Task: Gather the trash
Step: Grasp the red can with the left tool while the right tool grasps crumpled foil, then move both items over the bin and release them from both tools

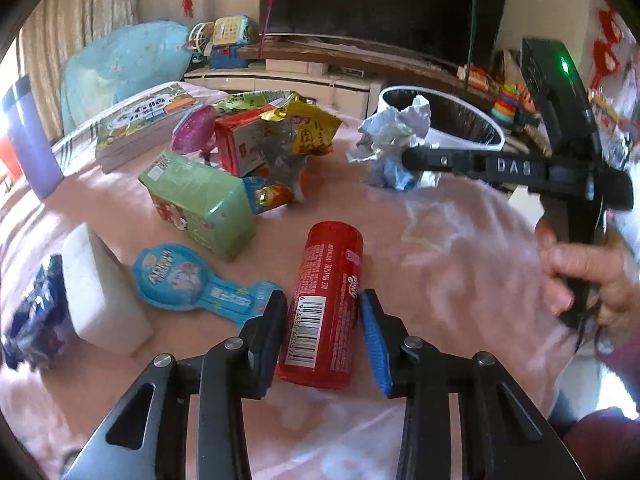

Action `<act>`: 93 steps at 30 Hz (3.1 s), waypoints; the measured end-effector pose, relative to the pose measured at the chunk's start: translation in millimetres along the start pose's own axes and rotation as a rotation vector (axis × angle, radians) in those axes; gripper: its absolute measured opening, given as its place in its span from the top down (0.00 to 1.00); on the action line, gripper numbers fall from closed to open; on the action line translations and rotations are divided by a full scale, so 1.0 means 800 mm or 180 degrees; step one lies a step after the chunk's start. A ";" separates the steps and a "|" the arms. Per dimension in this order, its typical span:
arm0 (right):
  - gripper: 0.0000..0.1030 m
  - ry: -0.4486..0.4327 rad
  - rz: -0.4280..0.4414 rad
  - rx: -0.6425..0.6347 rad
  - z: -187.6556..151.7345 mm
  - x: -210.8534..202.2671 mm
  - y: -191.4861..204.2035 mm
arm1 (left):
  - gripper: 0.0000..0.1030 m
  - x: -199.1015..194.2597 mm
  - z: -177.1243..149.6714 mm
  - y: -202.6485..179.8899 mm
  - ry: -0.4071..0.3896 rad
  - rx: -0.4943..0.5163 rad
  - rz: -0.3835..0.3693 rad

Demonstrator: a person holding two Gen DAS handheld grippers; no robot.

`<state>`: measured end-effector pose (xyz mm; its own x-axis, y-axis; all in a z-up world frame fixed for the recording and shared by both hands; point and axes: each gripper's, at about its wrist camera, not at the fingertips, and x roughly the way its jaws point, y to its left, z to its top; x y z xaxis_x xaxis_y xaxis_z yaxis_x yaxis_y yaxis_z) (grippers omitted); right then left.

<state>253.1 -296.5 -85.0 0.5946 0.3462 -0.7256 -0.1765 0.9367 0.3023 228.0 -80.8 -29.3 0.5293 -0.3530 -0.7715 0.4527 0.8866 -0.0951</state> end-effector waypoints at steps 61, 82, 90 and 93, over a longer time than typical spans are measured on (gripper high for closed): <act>0.79 -0.0522 -0.0351 0.0597 0.046 -0.109 -0.193 | 0.68 0.139 0.185 -0.126 -0.0311 -0.0053 -0.0345; 0.78 -0.0324 -0.0480 0.0577 0.073 -0.077 -0.228 | 0.67 0.212 0.234 -0.144 -0.0145 -0.0059 -0.0254; 0.53 -0.0300 -0.0505 0.0609 0.077 -0.076 -0.234 | 0.44 0.212 0.233 -0.137 -0.0153 -0.0157 -0.0247; 0.43 -0.0337 -0.0499 0.0609 0.075 -0.082 -0.231 | 0.38 0.201 0.224 -0.133 -0.0183 -0.0226 -0.0232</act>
<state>293.7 -495.4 -56.6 0.6836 0.1809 -0.7071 0.0697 0.9482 0.3099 393.0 -285.5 -30.5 0.5379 -0.4322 -0.7238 0.4407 0.8761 -0.1956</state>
